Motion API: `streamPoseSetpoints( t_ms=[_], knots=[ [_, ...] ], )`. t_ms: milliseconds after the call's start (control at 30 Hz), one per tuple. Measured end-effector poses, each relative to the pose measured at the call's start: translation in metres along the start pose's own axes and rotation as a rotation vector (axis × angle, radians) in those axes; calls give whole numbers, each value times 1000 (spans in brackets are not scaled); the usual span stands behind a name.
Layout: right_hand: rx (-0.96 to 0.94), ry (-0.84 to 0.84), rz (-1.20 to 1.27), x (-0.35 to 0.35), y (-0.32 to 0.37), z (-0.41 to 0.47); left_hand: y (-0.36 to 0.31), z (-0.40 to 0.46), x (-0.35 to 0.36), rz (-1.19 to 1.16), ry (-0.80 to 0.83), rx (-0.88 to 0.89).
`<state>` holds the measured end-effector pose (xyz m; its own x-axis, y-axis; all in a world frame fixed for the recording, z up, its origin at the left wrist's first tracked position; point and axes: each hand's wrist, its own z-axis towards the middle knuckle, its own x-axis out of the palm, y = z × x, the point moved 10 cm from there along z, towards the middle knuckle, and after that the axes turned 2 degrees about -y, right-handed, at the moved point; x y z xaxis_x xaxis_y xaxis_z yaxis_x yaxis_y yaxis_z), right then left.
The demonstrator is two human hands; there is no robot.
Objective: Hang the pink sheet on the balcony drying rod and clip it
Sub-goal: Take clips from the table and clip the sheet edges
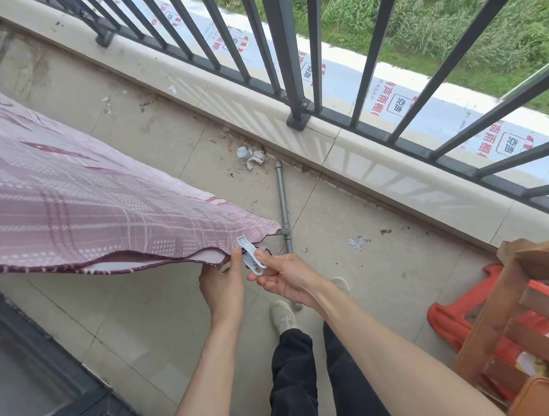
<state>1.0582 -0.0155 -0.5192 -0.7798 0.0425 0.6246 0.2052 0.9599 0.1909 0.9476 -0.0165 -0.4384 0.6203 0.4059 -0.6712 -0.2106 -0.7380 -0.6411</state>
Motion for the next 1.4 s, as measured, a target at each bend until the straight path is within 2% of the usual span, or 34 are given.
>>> streamPoseSetpoints(
  t_ms=[100,233,367,467,600,667,833,933,1033,1200,1333,1400],
  knots=[
    [-12,-10,7,1,-2,1,0,-1,0,-26,15,-1],
    [-33,-23,-105,2,-7,-2,2,-2,2,-46,61,-18],
    [-73,-99,-86,-12,-10,-14,3,0,5,-22,123,15],
    [-132,-216,-156,-30,-15,-35,9,-9,15,17,255,40],
    [-268,-488,-378,-58,-17,-84,20,-42,26,146,479,104],
    [-351,-628,-525,-68,-22,-124,16,-71,26,253,605,235],
    [-504,-919,-732,-85,-55,-235,-6,-164,33,549,838,769],
    [-575,-1113,-779,-100,-82,-306,-8,-233,47,679,952,1034],
    [-560,-1298,-765,-121,-121,-371,0,-306,62,814,1017,1298],
    [-447,-1550,-670,-184,-206,-459,28,-424,76,894,1154,1512],
    [-439,-1697,-472,-248,-254,-513,51,-506,101,897,1229,1597],
    [-442,-1779,-456,-275,-266,-532,59,-545,113,885,1237,1683]
  ],
)
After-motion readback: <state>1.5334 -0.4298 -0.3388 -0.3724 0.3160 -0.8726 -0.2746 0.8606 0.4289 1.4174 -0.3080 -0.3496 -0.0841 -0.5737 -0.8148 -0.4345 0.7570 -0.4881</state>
